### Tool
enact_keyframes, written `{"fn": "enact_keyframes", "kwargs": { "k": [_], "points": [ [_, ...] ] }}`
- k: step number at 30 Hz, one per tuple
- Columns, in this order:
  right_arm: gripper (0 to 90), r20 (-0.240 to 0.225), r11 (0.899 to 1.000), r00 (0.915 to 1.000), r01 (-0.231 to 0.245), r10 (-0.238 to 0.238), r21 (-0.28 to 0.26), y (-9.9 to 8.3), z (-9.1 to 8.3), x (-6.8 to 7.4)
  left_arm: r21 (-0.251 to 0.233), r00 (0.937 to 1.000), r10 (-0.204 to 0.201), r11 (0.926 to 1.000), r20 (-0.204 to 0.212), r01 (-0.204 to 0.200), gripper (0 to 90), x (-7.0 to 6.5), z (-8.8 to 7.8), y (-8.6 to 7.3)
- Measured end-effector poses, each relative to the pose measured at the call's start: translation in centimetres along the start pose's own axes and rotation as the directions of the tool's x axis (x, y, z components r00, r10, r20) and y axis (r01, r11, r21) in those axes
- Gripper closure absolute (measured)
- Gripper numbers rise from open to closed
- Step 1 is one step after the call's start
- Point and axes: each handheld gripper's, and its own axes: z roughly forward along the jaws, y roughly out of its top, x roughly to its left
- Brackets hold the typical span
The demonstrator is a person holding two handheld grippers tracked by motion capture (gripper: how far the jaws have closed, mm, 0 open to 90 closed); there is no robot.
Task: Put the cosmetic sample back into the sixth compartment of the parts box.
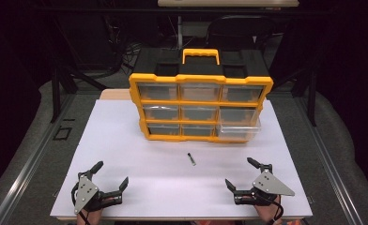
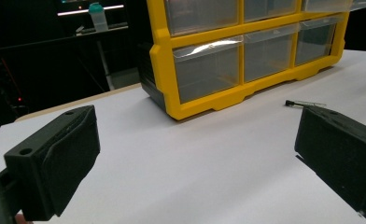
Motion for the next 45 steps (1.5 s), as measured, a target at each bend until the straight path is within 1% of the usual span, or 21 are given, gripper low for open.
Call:
{"fn": "enact_keyframes", "kwargs": {
  "k": [5, 7, 12, 15, 20, 22, 24, 27, 29, 30, 31, 32, 33, 35, 36, 37, 42, 44, 45],
  "points": [
    [0.0, -0.016, 1.0, 0.9999, -0.004, 0.005, 0.03, 0.1, 0.6, 0.2, -0.001, 1.0, 0.001, 1.0, 0.001, -0.001, 0.0, 0.0, -0.1, 0.0],
    [0.0, -0.026, 0.999, 0.9996, -0.014, 0.015, 0.046, 0.1, 1.0, 0.2, -0.001, 1.0, -0.001, 1.0, -0.002, 0.001, 0.0, 0.0, -0.1, 0.0],
    [0.0, -0.03, 0.995, 0.9994, -0.014, 0.017, 0.097, 0.4, 2.2, 0.8, 0.001, 1.0, 0.001, 1.0, -0.007, -0.001, 0.0, 0.0, -0.1, 0.0],
    [0.0, -0.044, 0.993, 0.9987, -0.021, 0.026, 0.12, 0.5, 2.8, 1.0, 0.001, 1.0, 0.001, 1.0, -0.007, -0.001, 0.0, 0.0, 0.0, 0.0],
    [0.0, -0.063, 0.989, 0.9972, -0.032, 0.041, 0.143, 0.7, 3.8, 1.2, 0.003, 1.0, 0.0, 1.0, -0.006, 0.0, 0.0, 0.0, 0.0, 0.0],
    [0.0, -0.076, 0.983, 0.9956, -0.04, 0.054, 0.179, 0.8, 4.8, 1.5, 0.001, 0.9999, -0.004, 1.0, -0.01, 0.004, 0.0, 0.0, 0.0, 0.0],
    [0.0, -0.085, 0.978, 0.9949, -0.035, 0.054, 0.207, 0.8, 5.4, 1.8, 0.003, 0.9999, -0.002, 1.0, -0.01, 0.002, 0.0, 0.1, 0.1, 0.0],
    [0.0, -0.094, 0.97, 0.9937, -0.038, 0.062, 0.239, 0.9, 6.5, 2.1, 0.01, 1.0, -0.002, 1.0, -0.009, 0.002, 0.0, 0.1, 0.2, -0.1],
    [0.0, -0.094, 0.968, 0.9935, -0.039, 0.064, 0.246, 1.0, 6.6, 2.2, 0.005, 0.9999, -0.002, 1.0, -0.01, 0.002, 0.0, 0.1, 0.1, 0.0],
    [0.0, -0.094, 0.965, 0.9927, -0.05, 0.076, 0.258, 1.0, 7.0, 2.2, 0.006, 1.0, -0.001, 1.0, -0.01, 0.001, 0.0, 0.1, 0.1, 0.0],
    [0.0, -0.098, 0.959, 0.9909, -0.062, 0.093, 0.278, 1.0, 7.5, 2.3, 0.007, 1.0, -0.001, 1.0, -0.01, 0.001, 0.0, 0.1, 0.1, 0.0],
    [0.0, -0.098, 0.959, 0.9909, -0.062, 0.093, 0.278, 1.0, 7.5, 2.3, 0.007, 1.0, -0.001, 1.0, -0.01, 0.001, 0.0, 0.1, 0.1, 0.0],
    [0.0, -0.104, 0.953, 0.9889, -0.071, 0.106, 0.295, 1.1, 8.0, 2.4, 0.008, 1.0, -0.002, 1.0, -0.009, 0.002, 0.0, 0.1, 0.1, 0.0],
    [0.0, -0.108, 0.951, 0.9882, -0.072, 0.109, 0.301, 1.1, 8.2, 2.4, 0.011, 1.0, -0.006, 0.9999, -0.007, 0.006, 0.0, 0.1, 0.1, -0.1],
    [0.0, -0.115, 0.949, 0.9865, -0.077, 0.117, 0.307, 1.2, 8.7, 2.6, 0.012, 1.0, -0.006, 0.9999, -0.005, 0.006, 0.0, 0.1, 0.1, -0.1],
    [0.0, -0.115, 0.948, 0.9866, -0.075, 0.116, 0.31, 1.3, 8.9, 2.7, 0.012, 1.0, -0.006, 0.9999, -0.005, 0.006, 0.0, 0.1, 0.1, -0.1],
    [0.0, -0.125, 0.946, 0.9853, -0.072, 0.116, 0.317, 1.6, 9.7, 3.2, 0.011, 1.0, -0.002, 0.9999, -0.008, 0.002, 0.0, 0.1, 0.1, 0.0],
    [0.0, -0.121, 0.938, 0.9834, -0.088, 0.135, 0.335, 1.8, 10.3, 3.4, 0.012, 0.9999, -0.008, 0.9999, -0.009, 0.008, 0.0, 0.1, 0.1, -0.1],
    [0.0, -0.121, 0.938, 0.9834, -0.088, 0.135, 0.335, 1.8, 10.3, 3.4, 0.012, 0.9999, -0.008, 0.9999, -0.009, 0.008, 0.0, 0.1, 0.1, -0.1]
  ]
}}
